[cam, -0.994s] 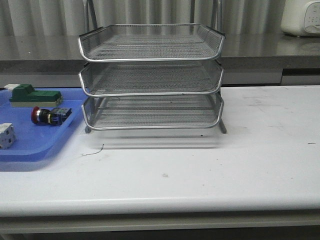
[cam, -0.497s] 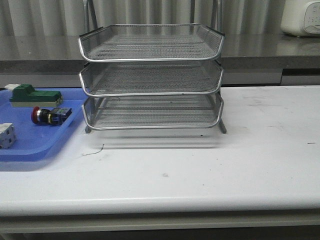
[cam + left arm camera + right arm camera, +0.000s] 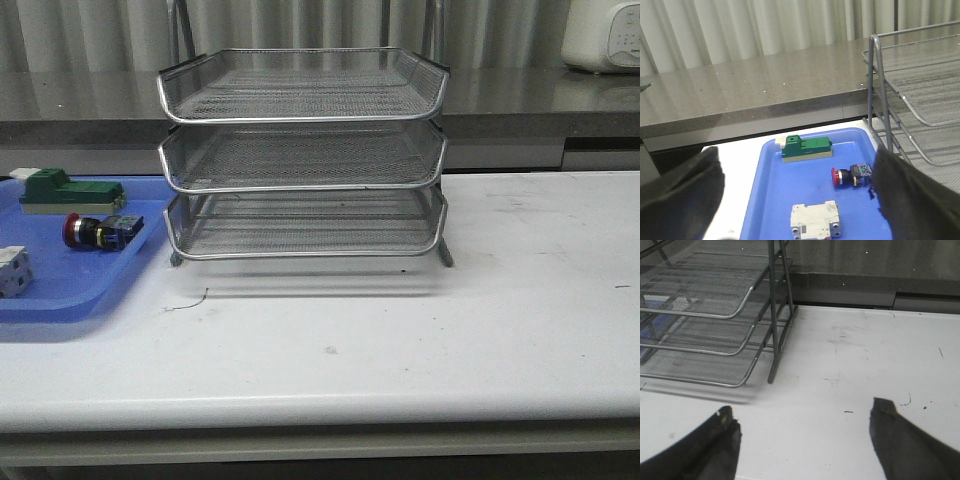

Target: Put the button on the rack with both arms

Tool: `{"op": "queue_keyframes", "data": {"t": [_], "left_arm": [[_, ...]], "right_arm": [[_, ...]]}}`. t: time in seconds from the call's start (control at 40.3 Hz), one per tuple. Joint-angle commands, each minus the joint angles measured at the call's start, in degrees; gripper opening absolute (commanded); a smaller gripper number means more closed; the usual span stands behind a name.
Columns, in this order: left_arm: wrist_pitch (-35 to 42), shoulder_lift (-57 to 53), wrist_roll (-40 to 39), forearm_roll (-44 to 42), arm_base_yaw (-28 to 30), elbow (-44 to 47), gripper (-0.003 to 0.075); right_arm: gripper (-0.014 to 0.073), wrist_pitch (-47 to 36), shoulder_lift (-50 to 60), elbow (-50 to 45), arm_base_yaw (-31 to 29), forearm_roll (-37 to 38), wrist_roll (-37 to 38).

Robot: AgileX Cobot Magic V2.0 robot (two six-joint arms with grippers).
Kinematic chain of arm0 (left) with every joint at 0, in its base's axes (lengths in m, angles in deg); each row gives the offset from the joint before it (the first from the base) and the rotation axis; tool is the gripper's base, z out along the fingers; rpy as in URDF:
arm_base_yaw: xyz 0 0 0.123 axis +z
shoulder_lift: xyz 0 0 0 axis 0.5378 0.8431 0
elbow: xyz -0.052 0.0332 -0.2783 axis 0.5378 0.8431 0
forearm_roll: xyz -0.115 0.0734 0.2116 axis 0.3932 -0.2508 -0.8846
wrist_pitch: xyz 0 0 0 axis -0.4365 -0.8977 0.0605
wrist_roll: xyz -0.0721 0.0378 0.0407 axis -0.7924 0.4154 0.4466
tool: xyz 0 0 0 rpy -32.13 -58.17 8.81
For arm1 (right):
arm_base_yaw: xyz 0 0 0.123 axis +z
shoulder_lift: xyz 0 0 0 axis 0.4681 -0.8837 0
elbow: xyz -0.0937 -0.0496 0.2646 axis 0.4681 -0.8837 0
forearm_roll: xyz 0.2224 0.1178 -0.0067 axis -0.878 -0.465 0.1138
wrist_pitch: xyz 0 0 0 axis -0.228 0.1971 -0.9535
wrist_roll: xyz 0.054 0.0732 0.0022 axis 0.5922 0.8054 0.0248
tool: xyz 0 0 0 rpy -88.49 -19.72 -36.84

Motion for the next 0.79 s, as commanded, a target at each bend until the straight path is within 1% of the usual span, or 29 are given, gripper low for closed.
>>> {"op": "queue_keyframes", "data": {"t": [0.0,0.124,0.248,0.397,0.522,0.77], "left_arm": [[4.2,0.8,0.0,0.0,0.1,-1.5,0.064],[4.3,0.8,0.0,0.0,0.1,-1.5,0.0639],[4.3,0.8,0.0,0.0,0.1,-1.5,0.064],[4.3,0.8,0.0,0.0,0.1,-1.5,0.064],[4.3,0.8,0.0,0.0,0.1,-1.5,0.064],[4.6,0.8,0.0,0.0,0.1,-1.5,0.064]], "right_arm": [[0.0612,-4.8,-1.1,2.0,-0.2,-0.7,-0.3],[0.0612,-5.1,-4.5,2.6,-0.2,-3.5,-0.3],[0.0612,-5.5,-13.0,5.3,-0.2,-8.8,-0.3],[0.0611,-9.1,-24.1,8.9,-0.2,-15.7,-0.3],[0.0611,-10.3,-32.8,12.0,-0.2,-21.1,-0.3],[0.0609,-11.4,-47.1,18.3,-0.2,-28.4,-0.3]]}}
